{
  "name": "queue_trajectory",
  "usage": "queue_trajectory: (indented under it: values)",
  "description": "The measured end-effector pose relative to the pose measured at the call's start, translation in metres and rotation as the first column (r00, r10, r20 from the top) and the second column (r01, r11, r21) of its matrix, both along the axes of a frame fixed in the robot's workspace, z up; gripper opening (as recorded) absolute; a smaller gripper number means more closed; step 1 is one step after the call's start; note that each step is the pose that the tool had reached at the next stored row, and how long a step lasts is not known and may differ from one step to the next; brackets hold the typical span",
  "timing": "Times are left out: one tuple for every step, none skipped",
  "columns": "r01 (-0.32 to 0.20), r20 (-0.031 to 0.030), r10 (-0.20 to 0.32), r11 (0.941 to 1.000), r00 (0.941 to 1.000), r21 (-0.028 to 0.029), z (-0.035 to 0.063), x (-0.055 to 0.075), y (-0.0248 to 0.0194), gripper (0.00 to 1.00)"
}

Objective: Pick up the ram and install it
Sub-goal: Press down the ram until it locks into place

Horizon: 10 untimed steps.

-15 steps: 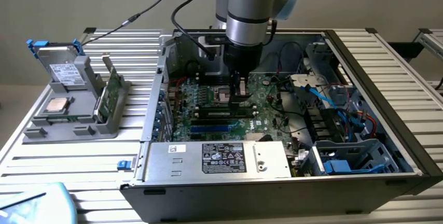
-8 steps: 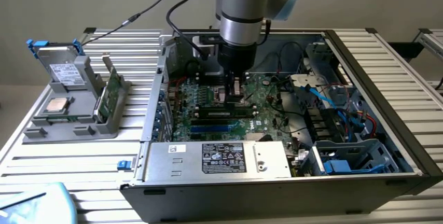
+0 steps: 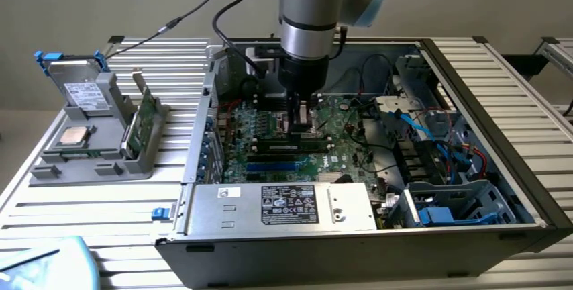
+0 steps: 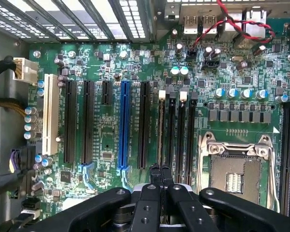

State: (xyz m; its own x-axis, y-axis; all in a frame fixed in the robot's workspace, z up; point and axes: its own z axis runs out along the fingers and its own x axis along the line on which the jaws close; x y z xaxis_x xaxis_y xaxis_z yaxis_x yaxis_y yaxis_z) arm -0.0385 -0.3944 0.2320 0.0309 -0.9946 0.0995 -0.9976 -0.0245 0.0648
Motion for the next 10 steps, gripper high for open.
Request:
queue_trajectory:
  values:
    - [0.0, -0.0001, 0.0, 1.0, 1.0, -0.0014, -0.0016, 0.0, 0.0001, 0.11]
    - [0.0, -0.0001, 0.0, 1.0, 1.0, -0.002, -0.0035, 0.0, 0.0001, 0.11]
    - [0.0, -0.0003, 0.0, 1.0, 1.0, -0.0032, -0.005, 0.0, 0.0, 0.11]
    - [0.0, -0.0008, 0.0, 1.0, 1.0, -0.0046, -0.0064, -0.0001, -0.0001, 0.11]
    - [0.0, -0.0008, 0.0, 1.0, 1.0, -0.005, -0.0079, -0.0001, -0.0001, 0.11]
    - [0.0, -0.0008, 0.0, 1.0, 1.0, -0.0061, -0.0094, -0.0002, -0.0001, 0.11]
    - [0.0, -0.0007, 0.0, 1.0, 1.0, -0.0059, -0.0103, -0.0001, 0.0, 0.11]
    - [0.0, -0.0005, 0.0, 1.0, 1.0, -0.0056, -0.0104, -0.0001, 0.0, 0.11]
    - [0.0, -0.001, 0.0, 1.0, 1.0, -0.0047, -0.01, 0.0005, 0.0001, 0.11]
    - [0.0, -0.0017, 0.0, 1.0, 1.0, -0.0033, -0.0088, 0.002, 0.0, 0.11]
